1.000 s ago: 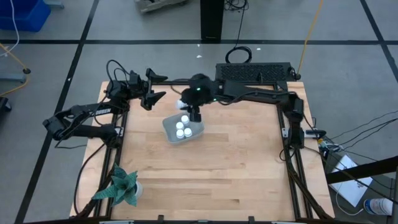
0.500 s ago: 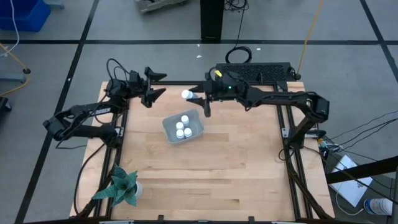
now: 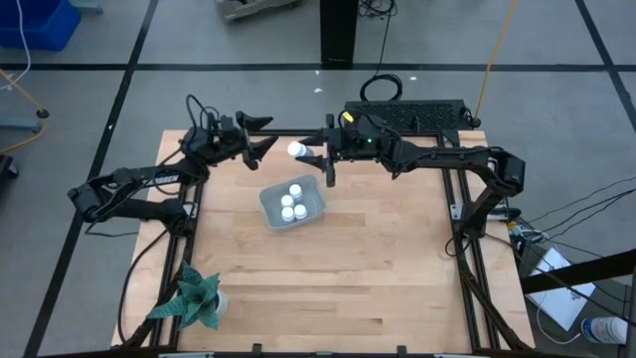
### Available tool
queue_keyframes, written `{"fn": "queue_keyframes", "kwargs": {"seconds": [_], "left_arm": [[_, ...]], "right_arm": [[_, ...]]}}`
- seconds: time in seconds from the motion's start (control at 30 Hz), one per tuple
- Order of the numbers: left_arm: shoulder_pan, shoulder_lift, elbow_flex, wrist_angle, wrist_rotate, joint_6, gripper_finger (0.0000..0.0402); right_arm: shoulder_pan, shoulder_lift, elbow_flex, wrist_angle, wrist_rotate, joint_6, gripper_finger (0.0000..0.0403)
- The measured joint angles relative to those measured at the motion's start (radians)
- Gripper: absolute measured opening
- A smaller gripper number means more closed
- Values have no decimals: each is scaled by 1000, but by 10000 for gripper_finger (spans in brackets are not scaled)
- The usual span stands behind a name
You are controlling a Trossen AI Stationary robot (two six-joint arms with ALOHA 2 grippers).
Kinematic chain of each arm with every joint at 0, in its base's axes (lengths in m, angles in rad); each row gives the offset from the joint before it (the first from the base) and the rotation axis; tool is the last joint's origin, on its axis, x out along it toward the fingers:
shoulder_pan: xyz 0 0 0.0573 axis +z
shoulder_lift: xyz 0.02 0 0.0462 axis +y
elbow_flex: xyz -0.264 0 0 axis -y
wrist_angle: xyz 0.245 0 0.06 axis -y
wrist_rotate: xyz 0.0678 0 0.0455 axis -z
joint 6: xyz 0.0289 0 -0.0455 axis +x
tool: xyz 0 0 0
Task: Pick and place pill bottles into a basket
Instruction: Adjust the white pill bottle in the gray bin
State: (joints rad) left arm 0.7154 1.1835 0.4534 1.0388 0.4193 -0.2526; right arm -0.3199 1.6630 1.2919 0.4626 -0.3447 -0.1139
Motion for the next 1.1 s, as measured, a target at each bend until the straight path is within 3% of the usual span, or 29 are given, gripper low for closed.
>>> {"fn": "queue_keyframes", "kwargs": {"seconds": [0.2, 0.37, 0.6, 0.7, 0.9, 1.1], "left_arm": [[-1, 0, 1, 11, 35, -74, 351], [-2, 0, 1, 15, 133, -87, 351], [-53, 0, 22, 12, 143, -85, 351], [-108, 0, 75, -70, 141, -3, 351], [-212, 4, 237, -512, 39, 263, 351], [-262, 8, 264, -505, -2, 363, 351]], "right_arm": [[0, 0, -2, 36, 0, -10, 158], [-2, 0, -43, 135, 2, -2, 158], [-7, 0, -63, 154, 10, -3, 158], [-6, 15, -63, 189, 6, -2, 158], [-7, 31, -64, 196, 4, 8, 158], [-7, 33, -64, 199, 4, 7, 158]]}}
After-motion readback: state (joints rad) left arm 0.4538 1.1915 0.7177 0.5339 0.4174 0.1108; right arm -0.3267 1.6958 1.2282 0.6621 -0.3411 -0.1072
